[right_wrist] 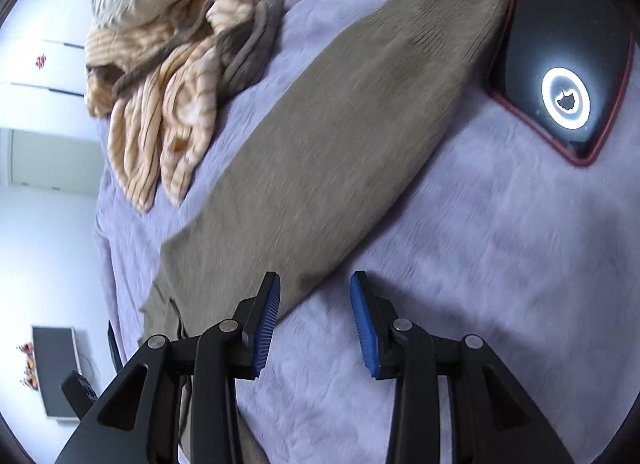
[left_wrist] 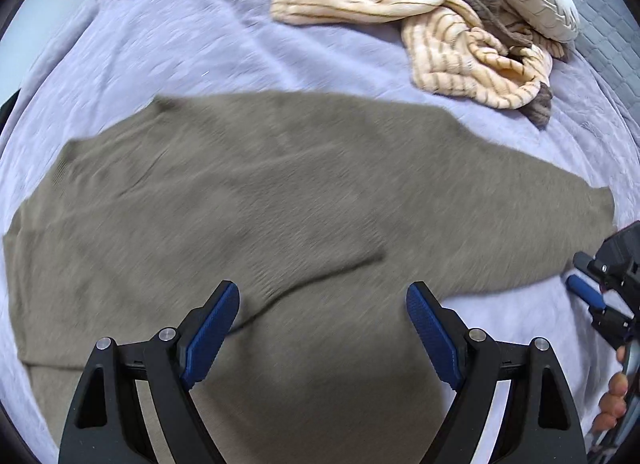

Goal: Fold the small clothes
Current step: 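Grasp the other sleeve cuff with the right tool and lift it, then fold the held sleeve across the sweater body with the right tool, release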

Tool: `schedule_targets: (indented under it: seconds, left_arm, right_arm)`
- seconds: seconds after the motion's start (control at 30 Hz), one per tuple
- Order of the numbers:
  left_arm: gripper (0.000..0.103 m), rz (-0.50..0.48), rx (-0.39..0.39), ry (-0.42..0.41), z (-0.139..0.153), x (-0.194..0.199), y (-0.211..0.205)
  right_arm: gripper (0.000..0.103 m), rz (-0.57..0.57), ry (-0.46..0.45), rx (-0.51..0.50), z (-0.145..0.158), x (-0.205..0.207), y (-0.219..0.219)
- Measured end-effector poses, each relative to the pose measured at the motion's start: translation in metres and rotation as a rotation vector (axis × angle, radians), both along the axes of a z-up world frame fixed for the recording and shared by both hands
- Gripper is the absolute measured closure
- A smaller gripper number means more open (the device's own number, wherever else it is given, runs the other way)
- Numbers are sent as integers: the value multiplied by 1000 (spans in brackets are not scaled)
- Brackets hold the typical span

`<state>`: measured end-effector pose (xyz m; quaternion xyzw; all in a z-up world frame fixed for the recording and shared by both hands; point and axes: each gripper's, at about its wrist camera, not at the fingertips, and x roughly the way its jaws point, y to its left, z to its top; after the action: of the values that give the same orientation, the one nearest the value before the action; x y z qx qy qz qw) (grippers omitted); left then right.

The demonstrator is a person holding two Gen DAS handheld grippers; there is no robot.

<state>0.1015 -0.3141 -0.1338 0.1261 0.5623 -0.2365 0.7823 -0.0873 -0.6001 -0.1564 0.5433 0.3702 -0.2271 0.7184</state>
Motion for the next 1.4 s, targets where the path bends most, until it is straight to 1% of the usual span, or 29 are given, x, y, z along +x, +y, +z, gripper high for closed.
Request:
schedule_targets:
  seconds: [0.13, 0.2, 0.37, 0.47, 0.53, 0.6, 0.67, 0.7, 0.73, 0.77, 0.83, 0.9, 0.97, 1.03, 1.1, 1.23, 1.3, 1.4]
  left_arm:
    - [16, -14, -5, -25, -3, 6, -36]
    - [16, -16, -14, -23, -4, 8, -51]
    - [16, -52, -20, -43, -7, 4, -84]
    - [16, -68, -22, -33, -11, -1, -96]
    - [16, -80, -21, -34, -14, -6, -105]
    - [16, -96, -1, -53, -20, -11, -114]
    - [16, -111, 30, -74, -29, -16, -120]
    - [16, -123, 45, -83, -35, -18, -122]
    - [14, -138, 56, -91, -39, -20, -123]
    - [12, -155, 70, -105, -42, -22, -125]
    - [11, -184, 84, -131, -45, -26, -128]
    - [11, -187, 80, -119, -45, -25, -127]
    - [11, -176, 61, -87, -40, -20, -125]
    - [12, -147, 21, -62, -30, -16, -118]
    - [12, -115, -22, -61, -18, -12, -106]
    - [12, -72, -70, -100, 9, -3, -72]
    - [12, -39, -74, -114, 20, 5, -49]
    - [12, 19, -80, -111, 29, 25, -9]
  right_arm:
    - [63, -60, -40, 44, -16, -5, -17]
    - [63, -97, -69, 56, -19, -8, -24]
    - [63, -152, -118, 30, -12, -9, -43]
    - [63, -174, -131, 14, -9, -4, -56]
    - [61, -174, -139, 13, -9, -3, -61]
    - [61, -162, -132, 17, -9, 1, -64]
    - [80, -145, -96, -4, -5, 5, -63]
    - [96, -141, -78, -19, -2, 6, -63]
    - [96, -135, -75, -31, 2, 6, -62]
    - [96, -130, -90, -42, 7, 7, -60]
    - [96, -106, -128, -46, 16, 10, -57]
    - [96, -66, -169, -57, 30, 16, -52]
    - [96, -31, -202, -69, 42, 24, -46]
    - [96, 6, -228, -91, 57, 32, -38]
    - [96, 52, -247, -120, 72, 43, -29]
    - [96, 145, -277, -176, 99, 65, -5]
    - [96, 205, -286, -213, 112, 80, 13]
    - [96, 296, -285, -269, 127, 105, 42]
